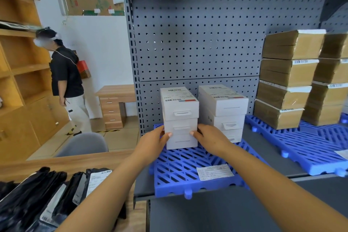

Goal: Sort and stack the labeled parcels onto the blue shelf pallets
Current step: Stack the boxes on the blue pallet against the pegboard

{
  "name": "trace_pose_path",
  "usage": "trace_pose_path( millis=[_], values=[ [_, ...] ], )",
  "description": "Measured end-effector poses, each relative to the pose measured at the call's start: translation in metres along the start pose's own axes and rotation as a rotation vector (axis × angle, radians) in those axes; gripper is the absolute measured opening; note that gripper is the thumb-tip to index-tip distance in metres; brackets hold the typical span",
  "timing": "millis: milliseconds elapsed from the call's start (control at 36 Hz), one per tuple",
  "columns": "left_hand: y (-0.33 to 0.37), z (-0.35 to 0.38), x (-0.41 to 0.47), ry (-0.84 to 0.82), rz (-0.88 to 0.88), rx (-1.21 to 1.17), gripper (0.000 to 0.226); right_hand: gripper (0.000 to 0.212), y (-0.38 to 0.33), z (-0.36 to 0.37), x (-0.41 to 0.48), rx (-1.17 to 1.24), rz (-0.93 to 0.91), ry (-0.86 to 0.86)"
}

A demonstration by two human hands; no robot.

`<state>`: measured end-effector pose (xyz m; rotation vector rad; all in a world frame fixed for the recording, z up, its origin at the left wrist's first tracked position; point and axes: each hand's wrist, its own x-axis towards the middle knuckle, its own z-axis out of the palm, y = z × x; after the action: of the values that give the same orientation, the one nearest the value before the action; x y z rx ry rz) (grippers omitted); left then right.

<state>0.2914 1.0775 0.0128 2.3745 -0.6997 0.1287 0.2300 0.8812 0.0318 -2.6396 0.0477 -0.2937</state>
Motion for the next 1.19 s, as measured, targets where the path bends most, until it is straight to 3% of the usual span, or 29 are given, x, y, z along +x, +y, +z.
trace_pose_path(
  millis=[389, 639, 1083, 1194],
  values=[
    [-0.003, 0.003, 0.000, 0.005, -0.024, -0.034, 0.039, 0.036, 0.007, 0.006, 0.002, 0.174, 0.010, 0.089],
    [-0.005, 0.002, -0.001, 0.010, 0.011, -0.070, 0.033, 0.029, 0.011, 0.001, 0.002, 0.358, -0.015, 0.006],
    [0.004, 0.000, -0.006, -0.024, -0.057, 0.007, 0.039, 0.027, 0.005, -0.002, -0.003, 0.243, -0.002, -0.016],
    [0.007, -0.009, -0.007, -0.055, -0.074, 0.067, 0.058, 0.038, 0.001, -0.005, -0.009, 0.241, -0.023, -0.028]
  ],
)
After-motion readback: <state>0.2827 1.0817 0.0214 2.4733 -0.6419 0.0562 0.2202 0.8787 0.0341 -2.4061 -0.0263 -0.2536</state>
